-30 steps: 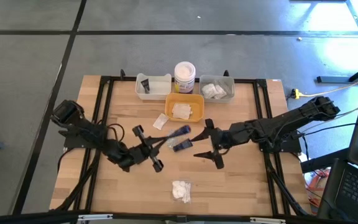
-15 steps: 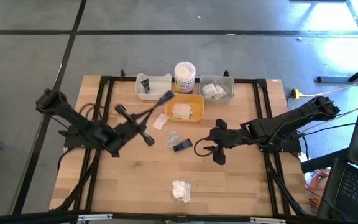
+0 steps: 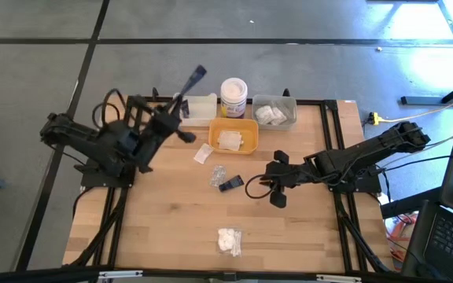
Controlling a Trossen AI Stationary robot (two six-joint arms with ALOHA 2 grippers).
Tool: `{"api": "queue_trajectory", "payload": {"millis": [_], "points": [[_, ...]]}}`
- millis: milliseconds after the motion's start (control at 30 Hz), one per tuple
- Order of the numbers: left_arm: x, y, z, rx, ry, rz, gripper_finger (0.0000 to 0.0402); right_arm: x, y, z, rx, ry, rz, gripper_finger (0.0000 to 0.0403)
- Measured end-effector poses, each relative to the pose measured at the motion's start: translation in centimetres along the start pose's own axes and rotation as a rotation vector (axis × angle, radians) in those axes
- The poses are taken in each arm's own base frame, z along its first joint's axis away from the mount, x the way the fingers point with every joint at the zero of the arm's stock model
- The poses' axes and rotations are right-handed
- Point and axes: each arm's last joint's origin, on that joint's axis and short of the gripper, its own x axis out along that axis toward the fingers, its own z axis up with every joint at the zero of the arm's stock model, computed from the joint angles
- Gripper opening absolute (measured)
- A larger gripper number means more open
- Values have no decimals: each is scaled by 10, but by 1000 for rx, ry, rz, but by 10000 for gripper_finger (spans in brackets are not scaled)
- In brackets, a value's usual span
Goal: Pick & Place Travel size toiletries
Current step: Put the blue shave cream into the white bin
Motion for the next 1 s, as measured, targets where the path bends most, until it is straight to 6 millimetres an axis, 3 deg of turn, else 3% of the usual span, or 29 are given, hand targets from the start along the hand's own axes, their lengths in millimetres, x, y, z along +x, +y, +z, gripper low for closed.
{"api": "queue_trajectory", "payload": {"millis": [267, 333, 433, 533, 733, 1000], "points": [[34, 14, 1, 112, 62, 93, 3, 0, 0, 0, -14, -1, 0, 6], [41, 8, -4, 189, 28, 48, 3, 0, 0, 0, -22, -3, 1, 5], [47, -8, -15, 267, -74, -151, 3, 0, 0, 0, -23, -7, -8, 17], [60, -13, -24, 206, -82, -247, 2, 0, 0, 1, -23, -11, -19, 30], [95, -2, -39, 12, -60, -337, 2, 0, -1, 1, -23, -13, -23, 33], [134, 26, -52, -111, 179, -353, 2, 0, -2, 1, -46, -24, -52, 10]]}}
